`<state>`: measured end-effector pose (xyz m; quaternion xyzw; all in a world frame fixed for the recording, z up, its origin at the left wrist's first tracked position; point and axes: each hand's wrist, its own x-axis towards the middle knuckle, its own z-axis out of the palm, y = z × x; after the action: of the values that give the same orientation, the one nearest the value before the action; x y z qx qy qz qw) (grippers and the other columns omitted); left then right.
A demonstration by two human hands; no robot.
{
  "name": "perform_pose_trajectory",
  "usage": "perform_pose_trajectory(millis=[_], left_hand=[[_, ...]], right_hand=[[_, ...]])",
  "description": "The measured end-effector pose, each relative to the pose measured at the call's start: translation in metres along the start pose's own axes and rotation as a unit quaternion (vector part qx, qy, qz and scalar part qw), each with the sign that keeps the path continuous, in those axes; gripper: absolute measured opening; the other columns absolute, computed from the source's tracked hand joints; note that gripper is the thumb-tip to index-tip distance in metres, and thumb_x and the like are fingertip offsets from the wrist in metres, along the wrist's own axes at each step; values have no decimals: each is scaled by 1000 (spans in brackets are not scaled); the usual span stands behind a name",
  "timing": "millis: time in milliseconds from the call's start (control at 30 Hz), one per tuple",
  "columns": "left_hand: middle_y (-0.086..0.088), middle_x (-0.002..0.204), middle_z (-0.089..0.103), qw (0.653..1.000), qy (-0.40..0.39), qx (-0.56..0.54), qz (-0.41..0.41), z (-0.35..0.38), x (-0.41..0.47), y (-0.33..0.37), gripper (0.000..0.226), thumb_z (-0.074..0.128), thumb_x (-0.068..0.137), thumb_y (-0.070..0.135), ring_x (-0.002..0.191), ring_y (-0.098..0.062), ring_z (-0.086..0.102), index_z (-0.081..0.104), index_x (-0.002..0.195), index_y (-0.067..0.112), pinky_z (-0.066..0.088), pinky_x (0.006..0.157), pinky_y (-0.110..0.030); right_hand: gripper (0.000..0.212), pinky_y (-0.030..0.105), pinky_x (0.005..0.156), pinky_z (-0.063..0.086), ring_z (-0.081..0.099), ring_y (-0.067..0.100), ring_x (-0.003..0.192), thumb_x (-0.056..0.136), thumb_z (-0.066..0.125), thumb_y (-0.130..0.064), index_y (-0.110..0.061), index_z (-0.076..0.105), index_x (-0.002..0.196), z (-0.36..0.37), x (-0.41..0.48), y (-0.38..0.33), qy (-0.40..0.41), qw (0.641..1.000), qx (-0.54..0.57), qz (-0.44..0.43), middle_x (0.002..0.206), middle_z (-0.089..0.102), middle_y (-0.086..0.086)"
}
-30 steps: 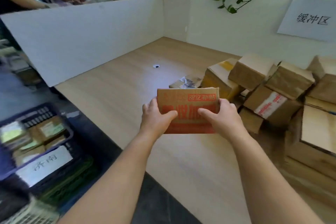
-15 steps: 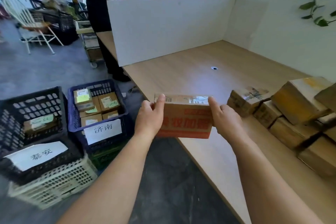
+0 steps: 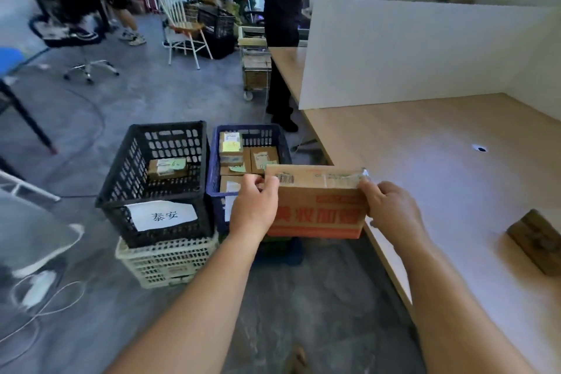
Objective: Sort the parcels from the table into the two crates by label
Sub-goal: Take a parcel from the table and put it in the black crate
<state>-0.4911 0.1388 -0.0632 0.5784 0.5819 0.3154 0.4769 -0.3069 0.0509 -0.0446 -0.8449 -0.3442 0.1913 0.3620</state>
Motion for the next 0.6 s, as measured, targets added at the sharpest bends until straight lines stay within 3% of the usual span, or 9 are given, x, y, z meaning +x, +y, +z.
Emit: perform_pose_trajectory(millis=[167,233,333,433,500,600], left_hand=[[-1,135,50,999,38,18,-18,-36,48,-13,52,40,100,40,107,-19,49,30,148,25,40,88,-34],[-2,143,44,999,40,17,-28,-51,71,-16,55,38,101,37,117,-22,47,21,152,28,39,91,-35],[1,132,49,998,36,20,-44,-74,113,-17,55,31,102,35,107,-19,54,12,153,39,47,95,-44],[10,106,48,997,26,47,-52,-98,157,-12,55,27,102,33,87,-9,52,7,152,46,47,78,-39],[12,107,47,997,26,55,-56,-113,186,-7,55,26,102,29,83,-5,48,11,151,47,45,77,-37],[8,123,47,996,39,44,-66,-132,220,-4,54,28,100,24,97,-11,50,23,149,45,46,94,-42]], right_hand=[[31,42,76,55,64,23,79,95,49,-45,-16,59,94,62,43,-32,-80,996,28,-28,85,67,4],[30,45,82,55,65,19,86,96,49,-45,-20,58,111,87,63,-47,-112,992,44,-36,93,67,0],[49,37,77,55,64,18,96,97,49,-41,-33,36,143,117,95,-76,-186,980,37,-57,116,63,-3],[64,27,65,53,64,14,93,99,48,-33,-42,13,152,138,128,-113,-273,958,26,-81,124,60,-2],[66,31,71,58,67,13,87,99,49,-31,-44,10,151,155,151,-135,-304,947,9,-106,118,62,-5],[60,32,71,59,68,14,84,99,50,-27,-38,20,151,185,182,-163,-344,930,-9,-132,111,62,-5]])
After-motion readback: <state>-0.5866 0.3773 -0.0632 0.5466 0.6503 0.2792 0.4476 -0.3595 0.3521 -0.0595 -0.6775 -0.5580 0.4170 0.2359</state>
